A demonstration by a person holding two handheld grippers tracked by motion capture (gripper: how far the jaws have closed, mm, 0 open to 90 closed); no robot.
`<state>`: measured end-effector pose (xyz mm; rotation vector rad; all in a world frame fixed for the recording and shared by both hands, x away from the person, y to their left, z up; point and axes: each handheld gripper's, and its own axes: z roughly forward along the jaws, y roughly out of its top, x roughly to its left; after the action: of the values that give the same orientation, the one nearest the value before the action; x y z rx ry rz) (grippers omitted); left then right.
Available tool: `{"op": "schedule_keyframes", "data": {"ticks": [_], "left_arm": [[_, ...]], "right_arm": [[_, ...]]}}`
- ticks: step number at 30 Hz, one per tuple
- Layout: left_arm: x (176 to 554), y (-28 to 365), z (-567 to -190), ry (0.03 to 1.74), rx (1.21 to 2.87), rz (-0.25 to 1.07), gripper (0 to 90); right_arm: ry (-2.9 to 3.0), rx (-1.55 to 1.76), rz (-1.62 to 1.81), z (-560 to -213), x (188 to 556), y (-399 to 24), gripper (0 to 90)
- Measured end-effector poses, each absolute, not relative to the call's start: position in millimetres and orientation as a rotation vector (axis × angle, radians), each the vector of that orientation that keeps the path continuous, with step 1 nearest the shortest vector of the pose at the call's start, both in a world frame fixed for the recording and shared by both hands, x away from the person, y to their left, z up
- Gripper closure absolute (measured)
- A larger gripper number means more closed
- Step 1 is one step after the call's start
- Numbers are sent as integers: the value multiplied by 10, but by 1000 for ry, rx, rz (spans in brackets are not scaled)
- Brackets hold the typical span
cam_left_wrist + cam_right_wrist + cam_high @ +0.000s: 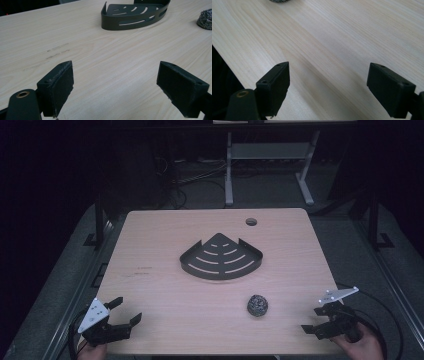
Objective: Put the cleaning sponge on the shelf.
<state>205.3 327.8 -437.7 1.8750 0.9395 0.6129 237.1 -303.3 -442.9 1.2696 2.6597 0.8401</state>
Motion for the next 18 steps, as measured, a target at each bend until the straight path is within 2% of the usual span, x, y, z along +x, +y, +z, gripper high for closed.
{"op": "schedule_keyframes", "data": {"ticks": [18], "left_arm": [[2048, 3274, -4379, 933, 1876, 613, 133]], "right_arm": [[2696, 1231, 843, -4411, 2385, -2921, 168]]}}
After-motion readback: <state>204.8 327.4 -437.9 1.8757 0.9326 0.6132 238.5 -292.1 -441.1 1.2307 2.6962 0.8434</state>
